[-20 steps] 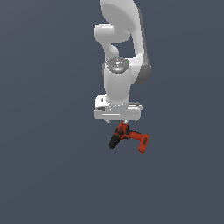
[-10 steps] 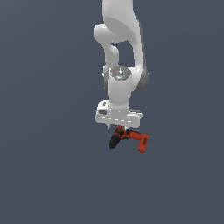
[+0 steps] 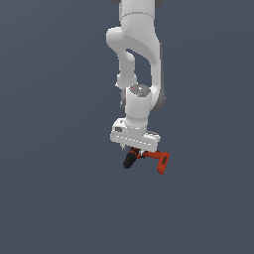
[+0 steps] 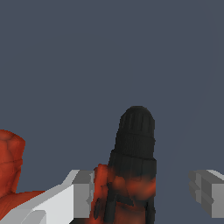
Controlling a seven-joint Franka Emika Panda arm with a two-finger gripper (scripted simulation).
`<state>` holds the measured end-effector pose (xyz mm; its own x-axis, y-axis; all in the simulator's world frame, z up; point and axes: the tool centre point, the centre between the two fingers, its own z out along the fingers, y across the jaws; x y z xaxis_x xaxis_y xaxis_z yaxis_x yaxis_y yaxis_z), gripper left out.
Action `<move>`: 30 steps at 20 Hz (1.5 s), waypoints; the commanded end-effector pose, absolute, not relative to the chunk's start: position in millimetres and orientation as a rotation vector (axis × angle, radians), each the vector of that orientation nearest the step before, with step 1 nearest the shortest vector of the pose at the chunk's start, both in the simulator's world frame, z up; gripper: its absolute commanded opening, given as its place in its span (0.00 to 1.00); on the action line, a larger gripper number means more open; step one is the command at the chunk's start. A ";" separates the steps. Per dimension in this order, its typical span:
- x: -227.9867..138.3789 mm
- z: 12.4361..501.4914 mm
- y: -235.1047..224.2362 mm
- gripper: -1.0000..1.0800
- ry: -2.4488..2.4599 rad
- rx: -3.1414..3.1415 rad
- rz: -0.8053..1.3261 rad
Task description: Pick up the object and move it to a goal position.
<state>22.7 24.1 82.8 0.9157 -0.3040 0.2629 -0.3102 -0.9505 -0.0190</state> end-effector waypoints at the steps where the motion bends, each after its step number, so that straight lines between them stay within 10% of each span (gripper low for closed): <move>1: 24.5 76.1 23.3 0.81 -0.539 3.030 0.475; 30: 34.8 47.2 16.1 0.81 -0.718 2.921 0.762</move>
<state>33.3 17.3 51.0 0.7729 -0.4250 0.4711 -0.4441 -0.8927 -0.0766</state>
